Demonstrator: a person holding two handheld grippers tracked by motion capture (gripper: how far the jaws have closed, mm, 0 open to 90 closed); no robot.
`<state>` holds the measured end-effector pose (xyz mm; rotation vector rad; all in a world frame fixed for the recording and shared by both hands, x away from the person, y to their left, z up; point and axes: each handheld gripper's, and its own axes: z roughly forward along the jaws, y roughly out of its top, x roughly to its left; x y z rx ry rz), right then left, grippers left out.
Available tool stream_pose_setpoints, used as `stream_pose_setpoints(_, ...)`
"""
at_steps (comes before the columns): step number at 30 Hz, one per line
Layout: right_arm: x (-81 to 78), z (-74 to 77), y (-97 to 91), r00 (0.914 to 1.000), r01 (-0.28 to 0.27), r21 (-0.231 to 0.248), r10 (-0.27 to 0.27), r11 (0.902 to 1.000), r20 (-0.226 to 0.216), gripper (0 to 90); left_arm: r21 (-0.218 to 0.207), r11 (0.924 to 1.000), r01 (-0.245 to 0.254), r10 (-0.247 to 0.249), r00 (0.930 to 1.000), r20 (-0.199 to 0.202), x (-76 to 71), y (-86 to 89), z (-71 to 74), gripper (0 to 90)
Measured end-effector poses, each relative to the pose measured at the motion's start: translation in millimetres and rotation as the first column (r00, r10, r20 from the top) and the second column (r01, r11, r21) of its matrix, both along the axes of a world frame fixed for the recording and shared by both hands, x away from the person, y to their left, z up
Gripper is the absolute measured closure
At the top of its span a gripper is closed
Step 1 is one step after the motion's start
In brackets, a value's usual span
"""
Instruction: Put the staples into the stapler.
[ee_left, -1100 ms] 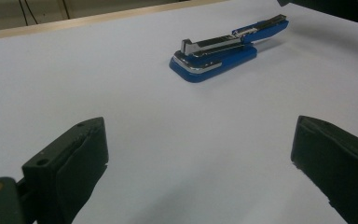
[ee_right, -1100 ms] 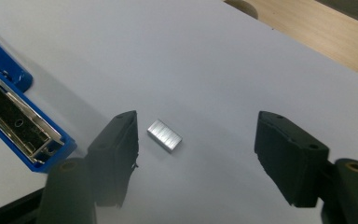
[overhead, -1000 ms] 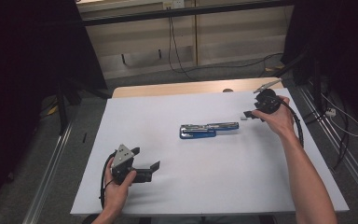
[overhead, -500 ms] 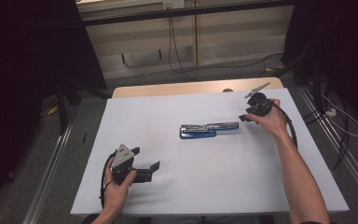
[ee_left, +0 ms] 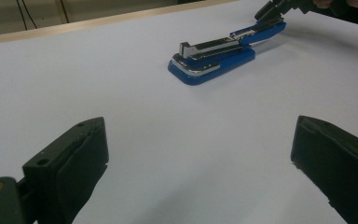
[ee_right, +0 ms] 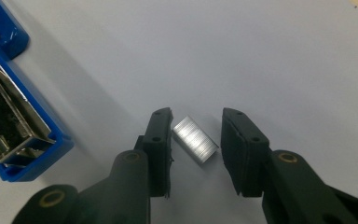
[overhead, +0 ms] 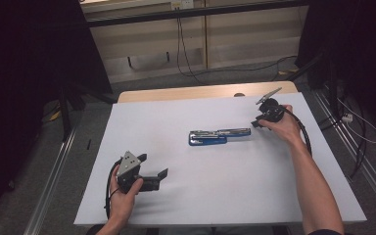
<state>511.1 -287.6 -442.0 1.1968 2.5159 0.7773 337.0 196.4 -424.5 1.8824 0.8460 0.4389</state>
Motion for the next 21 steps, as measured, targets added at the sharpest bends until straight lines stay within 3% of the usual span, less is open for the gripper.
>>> stream_pose_setpoints(16,0.3,-0.5,1.2,0.9994,-0.009,0.023,0.01,0.9997,-0.033,78.8,-0.001,0.9999,-0.01,0.01,0.9999,0.0,1.2,1.3,-0.3,4.4)
stream_pose_setpoints(21,0.4,-0.1,1.7,0.9992,-0.001,0.026,0.003,0.9997,-0.041,79.2,-0.004,1.0,-0.006,0.006,1.0,-0.006,1.1,0.3,-0.7,4.3)
